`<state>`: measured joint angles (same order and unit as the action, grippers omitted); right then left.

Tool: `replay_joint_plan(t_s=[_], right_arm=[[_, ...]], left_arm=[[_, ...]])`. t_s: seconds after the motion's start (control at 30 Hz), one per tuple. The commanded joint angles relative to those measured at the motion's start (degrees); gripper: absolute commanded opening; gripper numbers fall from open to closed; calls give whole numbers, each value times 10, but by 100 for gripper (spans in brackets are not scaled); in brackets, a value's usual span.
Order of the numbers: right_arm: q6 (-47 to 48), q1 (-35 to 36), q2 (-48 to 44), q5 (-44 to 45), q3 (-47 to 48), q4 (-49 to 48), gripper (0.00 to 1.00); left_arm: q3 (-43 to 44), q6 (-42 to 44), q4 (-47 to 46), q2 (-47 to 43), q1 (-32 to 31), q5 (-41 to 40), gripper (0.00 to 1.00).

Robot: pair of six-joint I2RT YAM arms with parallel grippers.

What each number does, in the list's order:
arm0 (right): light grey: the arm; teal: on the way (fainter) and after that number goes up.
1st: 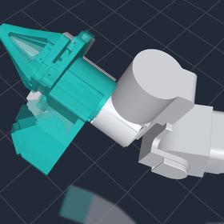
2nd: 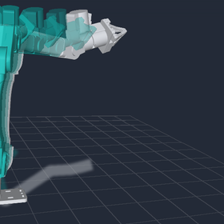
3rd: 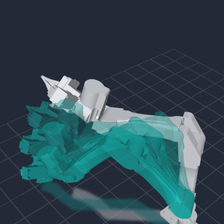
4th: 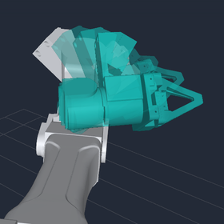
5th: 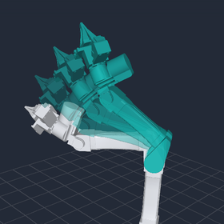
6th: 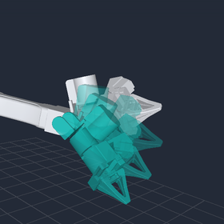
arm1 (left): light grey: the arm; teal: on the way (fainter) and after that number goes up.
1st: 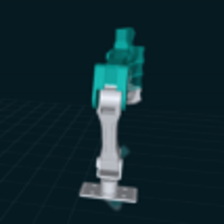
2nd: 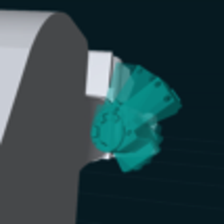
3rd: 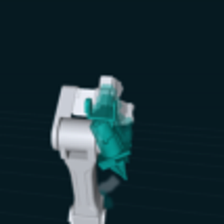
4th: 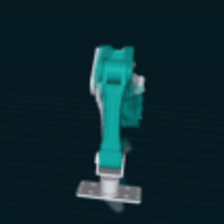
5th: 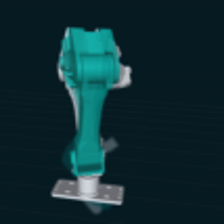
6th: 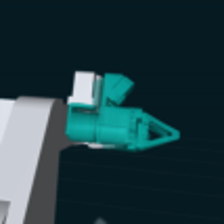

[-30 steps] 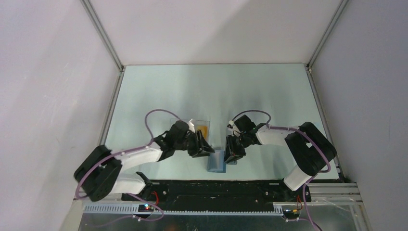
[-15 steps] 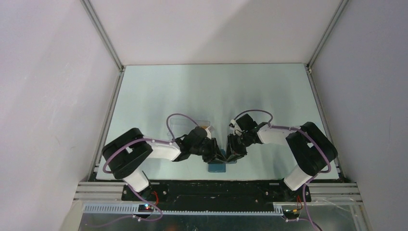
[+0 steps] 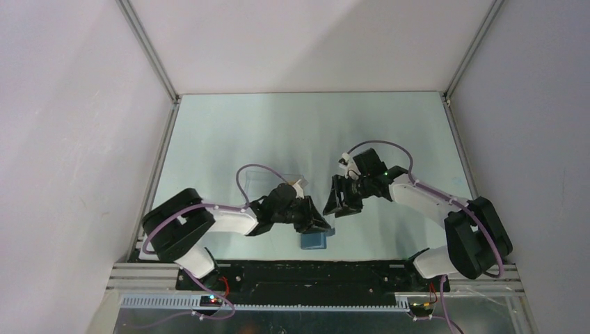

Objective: Put the credit cards into the card holder
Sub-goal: Close the card holder at the center of the board.

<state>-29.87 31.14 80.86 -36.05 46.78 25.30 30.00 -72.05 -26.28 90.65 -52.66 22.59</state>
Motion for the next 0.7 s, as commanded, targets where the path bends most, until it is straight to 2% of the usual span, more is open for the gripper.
replay_joint_plan(t_s=[0.0,0.27,0.33,0.4,0.43,0.5,0.57,0.67], right_arm=[[37,-11,-4,24,16,60,58],[46,-22,30,4,8,55,54],[46,-28,35,-5,1,47,54],[45,-33,40,-13,-8,39,53],[44,-35,42,-15,-13,37,53],[43,-38,46,-19,-23,31,51],[41,-46,51,-20,-34,25,48],[36,-63,51,-20,-51,14,43]], left_arm=[[-9,-3,-40,-60,13,5,30],[-65,47,46,-164,48,-20,29],[-77,59,63,-217,55,-31,30],[-84,74,110,-240,64,-43,29],[-81,90,166,-260,66,-63,28],[-64,122,264,-274,70,-97,21],[-49,146,319,-261,73,-106,15],[-37,161,324,-211,71,-88,2]])
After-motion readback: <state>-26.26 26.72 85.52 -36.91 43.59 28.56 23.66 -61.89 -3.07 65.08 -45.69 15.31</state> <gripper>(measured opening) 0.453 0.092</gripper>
